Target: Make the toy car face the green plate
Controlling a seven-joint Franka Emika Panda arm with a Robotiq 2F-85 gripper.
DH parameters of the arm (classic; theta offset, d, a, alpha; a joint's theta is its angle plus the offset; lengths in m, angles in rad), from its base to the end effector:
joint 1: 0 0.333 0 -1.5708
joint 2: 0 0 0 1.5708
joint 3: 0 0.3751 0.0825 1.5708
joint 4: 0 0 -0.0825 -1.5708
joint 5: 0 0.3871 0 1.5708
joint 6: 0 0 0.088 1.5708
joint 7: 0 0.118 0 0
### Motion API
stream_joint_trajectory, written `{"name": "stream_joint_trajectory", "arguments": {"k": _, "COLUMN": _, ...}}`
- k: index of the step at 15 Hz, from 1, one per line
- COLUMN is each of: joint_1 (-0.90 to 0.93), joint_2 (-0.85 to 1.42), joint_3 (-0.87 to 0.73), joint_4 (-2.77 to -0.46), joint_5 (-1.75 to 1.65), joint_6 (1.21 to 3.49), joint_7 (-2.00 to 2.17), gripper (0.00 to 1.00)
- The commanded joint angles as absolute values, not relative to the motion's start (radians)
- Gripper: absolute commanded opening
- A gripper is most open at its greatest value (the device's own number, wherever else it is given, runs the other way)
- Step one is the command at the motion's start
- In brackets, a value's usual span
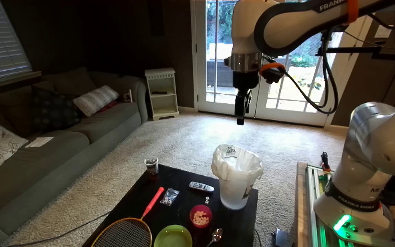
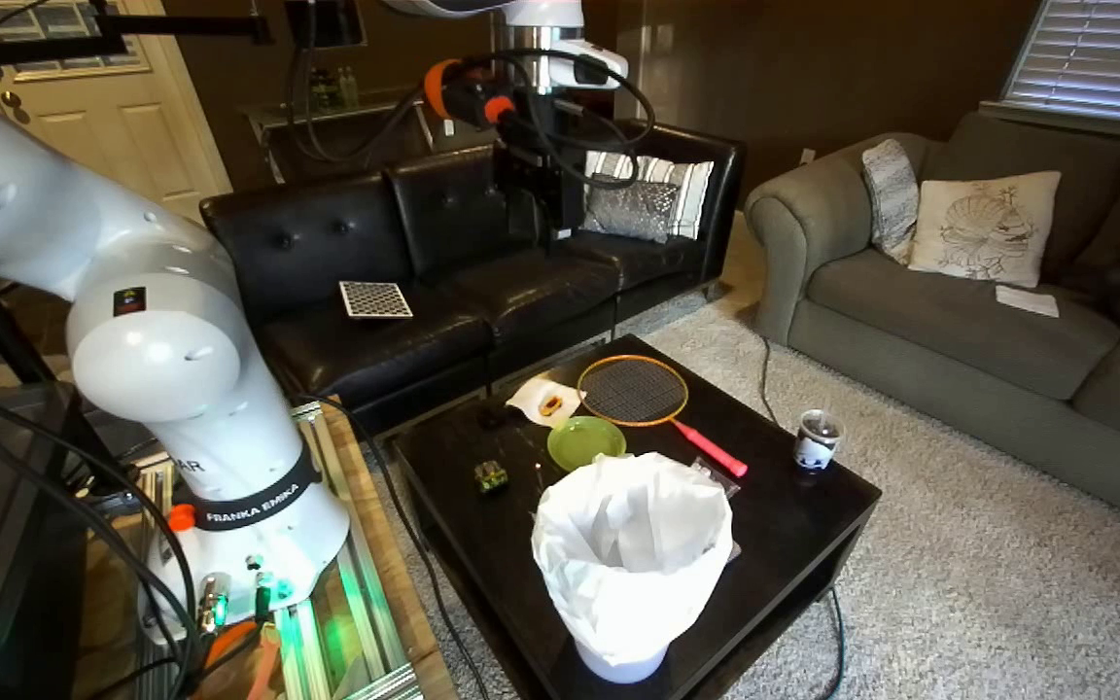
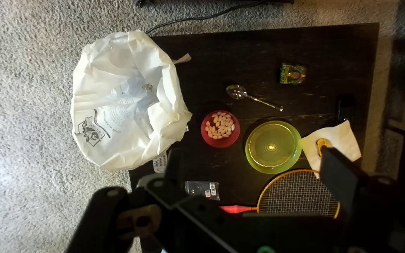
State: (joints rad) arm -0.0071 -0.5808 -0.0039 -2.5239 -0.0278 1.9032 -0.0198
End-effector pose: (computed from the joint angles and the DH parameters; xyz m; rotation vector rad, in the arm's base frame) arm 0.3369 -0.0062 0.5065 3.1175 0.0297 -0.0627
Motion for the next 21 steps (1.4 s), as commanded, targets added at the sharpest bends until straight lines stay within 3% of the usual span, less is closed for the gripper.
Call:
{"name": "stream_joint_trajectory", "arguments": {"k": 1, "joint_1": -0.006, "joint_2": -0.580, "joint_3": -0.005, "joint_4": -2.522, "joint_5": -0.028, "joint_6": 1.901, "joint_7": -0.019, "gripper": 1.00}}
{"name": "stream_joint_trajectory", "arguments": {"k": 17, "joint_1": -0.006, "joint_2": -0.580, "joint_3": -0.005, "joint_4": -2.522, "joint_5": -0.028, "joint_6": 1.901, "joint_7": -0.019, "gripper": 1.00}}
{"name": "stream_joint_trajectory", "arguments": {"k": 21, "joint_1": 0.091, "joint_2": -0.468, "joint_3": 0.093, "joint_4": -2.547, "joint_5": 0.007, "joint_6": 1.969, "joint_7": 0.009, "gripper": 1.00}}
